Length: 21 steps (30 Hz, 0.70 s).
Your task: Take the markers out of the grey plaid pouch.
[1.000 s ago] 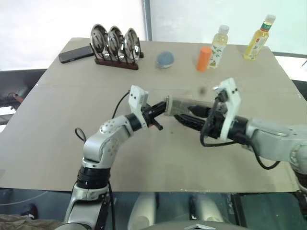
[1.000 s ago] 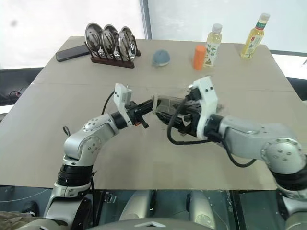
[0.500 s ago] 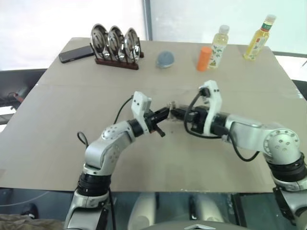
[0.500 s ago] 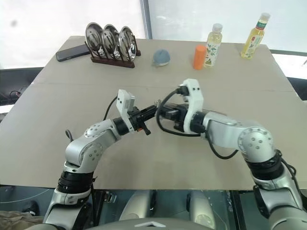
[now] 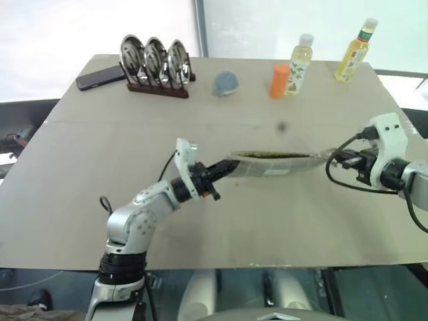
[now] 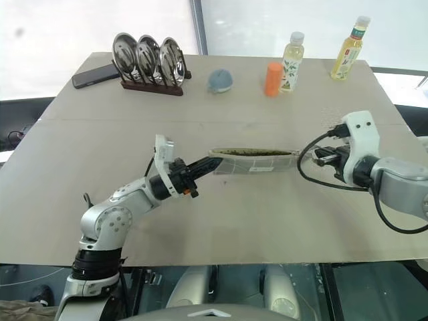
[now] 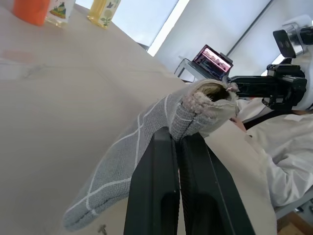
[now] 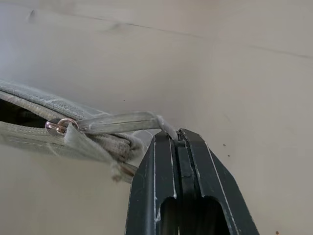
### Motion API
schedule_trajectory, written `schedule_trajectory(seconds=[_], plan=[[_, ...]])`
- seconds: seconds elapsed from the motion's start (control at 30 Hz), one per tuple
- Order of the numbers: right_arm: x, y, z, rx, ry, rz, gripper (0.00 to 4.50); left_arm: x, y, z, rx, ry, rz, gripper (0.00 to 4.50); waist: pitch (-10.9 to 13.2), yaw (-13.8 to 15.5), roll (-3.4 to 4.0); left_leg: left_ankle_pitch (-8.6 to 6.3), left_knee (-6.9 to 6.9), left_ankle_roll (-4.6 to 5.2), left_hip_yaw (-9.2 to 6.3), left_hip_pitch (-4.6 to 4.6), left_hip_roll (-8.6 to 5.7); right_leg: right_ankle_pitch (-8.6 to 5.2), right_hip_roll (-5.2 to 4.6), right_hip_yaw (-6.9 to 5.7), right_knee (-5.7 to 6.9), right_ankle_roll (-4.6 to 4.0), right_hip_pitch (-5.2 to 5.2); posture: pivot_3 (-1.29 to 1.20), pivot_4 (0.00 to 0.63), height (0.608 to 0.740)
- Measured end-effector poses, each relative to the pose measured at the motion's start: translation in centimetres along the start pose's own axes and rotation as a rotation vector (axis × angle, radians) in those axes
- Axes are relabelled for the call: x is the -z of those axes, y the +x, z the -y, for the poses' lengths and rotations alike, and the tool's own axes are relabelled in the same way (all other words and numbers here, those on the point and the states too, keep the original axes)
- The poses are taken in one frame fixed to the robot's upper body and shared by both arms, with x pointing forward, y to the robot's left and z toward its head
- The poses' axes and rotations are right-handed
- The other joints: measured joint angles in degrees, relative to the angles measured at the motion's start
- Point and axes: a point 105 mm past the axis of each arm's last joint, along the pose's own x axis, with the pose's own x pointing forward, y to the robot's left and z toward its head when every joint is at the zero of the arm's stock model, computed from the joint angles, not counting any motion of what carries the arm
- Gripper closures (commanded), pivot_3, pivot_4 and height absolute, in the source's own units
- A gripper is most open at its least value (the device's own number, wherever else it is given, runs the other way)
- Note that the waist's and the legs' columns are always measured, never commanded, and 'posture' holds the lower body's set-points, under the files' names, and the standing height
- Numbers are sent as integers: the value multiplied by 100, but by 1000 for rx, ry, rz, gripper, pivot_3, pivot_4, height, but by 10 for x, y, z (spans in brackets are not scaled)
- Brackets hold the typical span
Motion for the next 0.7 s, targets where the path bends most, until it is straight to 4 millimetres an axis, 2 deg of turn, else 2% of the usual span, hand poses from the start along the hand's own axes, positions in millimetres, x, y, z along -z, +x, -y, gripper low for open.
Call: schedule_trajectory(seconds=[0.1, 0.13, 0.27, 0.37, 0.43, 0.57, 0.7], plan=[[2, -5, -5, -11, -79, -5, 3270, 2, -2, 0, -2, -10, -7, 4500, 1, 15, -3, -1, 0, 0, -1, -5, -1, 0, -1, -1, -7, 0, 0, 0, 150, 740], [4, -9, -7, -10, -102, -9, 2668, 2, -2, 0, 0, -10, -7, 4500, 1, 44, -3, -1, 0, 1, -1, -6, -3, 0, -2, -1, -7, 0, 0, 0, 150, 740], [0, -33, -17, -64, -157, 7, 2668, 2, -1, -3, -2, -10, -6, 4500, 3, 118, -3, -2, -1, 2, -4, -13, -3, -1, -1, -4, -9, 1, -3, 0, 150, 740], [-13, -49, -28, -126, -171, 69, 3691, 2, -1, -6, -8, 3, -7, 4500, 3, 103, -5, -2, 2, 2, -3, -10, -2, 0, -2, -3, -10, 1, 0, 0, 150, 740], [-18, -51, -32, -148, -159, 101, 4471, 3, 1, -5, -5, 22, -15, 4500, 3, 88, -5, -3, 2, 2, 3, -2, 0, 0, -3, -1, -10, 1, 2, 0, 150, 740], [-26, -40, -45, -192, -137, 160, 4471, 6, 4, -4, 6, 37, -24, 4500, 4, 85, -5, -2, 1, 1, 2, -2, 3, 0, -3, -1, -10, 0, -2, 0, 150, 740], [-31, -21, -72, -287, -135, 198, 4471, 6, 4, -6, 2, 44, -22, 4500, 2, 78, -7, -3, -5, 1, 2, -6, 3, 0, -2, 1, -12, -1, -10, 0, 150, 740]])
